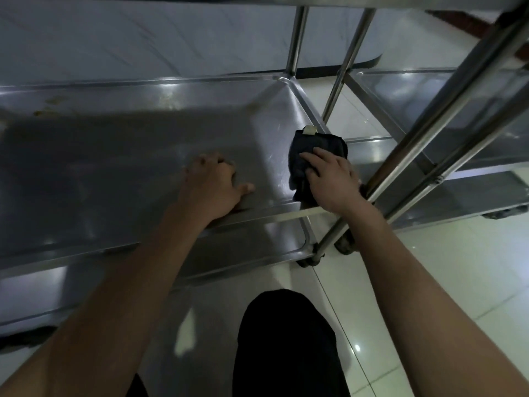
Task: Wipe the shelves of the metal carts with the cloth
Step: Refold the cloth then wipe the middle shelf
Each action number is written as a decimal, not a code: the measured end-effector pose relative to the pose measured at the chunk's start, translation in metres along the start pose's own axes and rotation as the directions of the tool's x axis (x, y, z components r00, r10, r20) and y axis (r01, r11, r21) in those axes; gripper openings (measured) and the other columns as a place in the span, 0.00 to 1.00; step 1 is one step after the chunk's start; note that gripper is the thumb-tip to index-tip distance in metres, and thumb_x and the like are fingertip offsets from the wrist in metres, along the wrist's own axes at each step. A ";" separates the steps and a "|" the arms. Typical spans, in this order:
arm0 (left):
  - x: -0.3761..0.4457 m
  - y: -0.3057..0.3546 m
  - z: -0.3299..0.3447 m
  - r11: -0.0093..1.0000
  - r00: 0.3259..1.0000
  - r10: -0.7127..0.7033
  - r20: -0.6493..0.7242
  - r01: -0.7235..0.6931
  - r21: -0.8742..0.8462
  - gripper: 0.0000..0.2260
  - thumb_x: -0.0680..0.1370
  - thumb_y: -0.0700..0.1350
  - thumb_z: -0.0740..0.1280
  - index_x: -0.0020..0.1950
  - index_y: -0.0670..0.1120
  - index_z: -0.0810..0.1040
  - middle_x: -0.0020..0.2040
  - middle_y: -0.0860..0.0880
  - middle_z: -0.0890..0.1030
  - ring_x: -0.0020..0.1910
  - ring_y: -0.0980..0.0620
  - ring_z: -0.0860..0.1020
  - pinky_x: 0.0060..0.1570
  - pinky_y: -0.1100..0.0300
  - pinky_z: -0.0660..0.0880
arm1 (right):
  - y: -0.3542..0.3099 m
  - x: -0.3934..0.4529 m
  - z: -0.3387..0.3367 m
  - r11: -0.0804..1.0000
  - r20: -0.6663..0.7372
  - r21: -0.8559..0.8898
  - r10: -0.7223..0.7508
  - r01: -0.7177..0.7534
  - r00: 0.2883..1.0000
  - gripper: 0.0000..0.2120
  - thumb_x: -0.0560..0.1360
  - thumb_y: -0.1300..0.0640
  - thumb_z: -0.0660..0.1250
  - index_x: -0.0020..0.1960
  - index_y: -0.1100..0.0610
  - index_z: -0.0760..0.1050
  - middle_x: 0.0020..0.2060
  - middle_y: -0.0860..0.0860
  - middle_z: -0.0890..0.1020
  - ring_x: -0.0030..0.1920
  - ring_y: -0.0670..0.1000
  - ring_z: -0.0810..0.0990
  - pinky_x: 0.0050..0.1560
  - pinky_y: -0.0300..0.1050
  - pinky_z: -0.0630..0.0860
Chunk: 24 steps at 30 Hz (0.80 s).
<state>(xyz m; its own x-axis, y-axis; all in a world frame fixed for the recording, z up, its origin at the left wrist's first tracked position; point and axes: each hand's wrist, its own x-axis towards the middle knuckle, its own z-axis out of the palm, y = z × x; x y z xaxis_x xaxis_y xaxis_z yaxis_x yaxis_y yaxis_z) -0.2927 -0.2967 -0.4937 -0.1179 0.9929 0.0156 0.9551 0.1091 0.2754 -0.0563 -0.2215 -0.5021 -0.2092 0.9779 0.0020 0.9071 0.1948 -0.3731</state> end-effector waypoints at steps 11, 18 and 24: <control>0.003 -0.006 0.004 0.999 0.999 0.037 -0.025 -0.036 0.023 0.27 0.77 0.66 0.63 0.66 0.48 0.78 0.67 0.41 0.72 0.65 0.38 0.71 0.67 0.38 0.67 | -0.047 -0.052 0.024 0.999 -0.076 -0.023 -0.049 0.048 0.996 0.20 0.83 0.48 0.52 0.74 0.41 0.66 0.77 0.45 0.63 0.75 0.52 0.57 0.71 0.57 0.54; -0.045 -0.058 -0.013 0.991 0.984 0.043 -0.174 -0.064 -0.118 0.16 0.79 0.55 0.67 0.61 0.48 0.82 0.64 0.44 0.79 0.64 0.40 0.75 0.65 0.47 0.70 | -0.077 -0.060 0.035 0.996 -0.101 -0.080 -0.044 0.036 0.994 0.21 0.83 0.49 0.53 0.75 0.40 0.66 0.76 0.46 0.63 0.75 0.51 0.58 0.68 0.55 0.56; -0.113 -0.127 -0.026 0.998 0.974 -0.035 -0.226 0.025 -0.050 0.11 0.80 0.53 0.64 0.56 0.51 0.82 0.59 0.48 0.80 0.57 0.43 0.77 0.59 0.46 0.74 | -0.122 -0.070 0.063 0.983 -0.110 -0.120 -0.151 0.138 0.982 0.21 0.82 0.50 0.54 0.75 0.43 0.65 0.77 0.48 0.63 0.75 0.54 0.59 0.68 0.57 0.57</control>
<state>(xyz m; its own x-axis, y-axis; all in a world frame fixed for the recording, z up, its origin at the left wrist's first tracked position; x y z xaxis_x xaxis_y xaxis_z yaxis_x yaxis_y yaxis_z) -0.4079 -0.4244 -0.5056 -0.2099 0.9521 0.2223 0.9370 0.1310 0.3238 -0.1752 -0.3185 -0.5156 -0.3023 0.9396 0.1605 0.9067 0.3354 -0.2557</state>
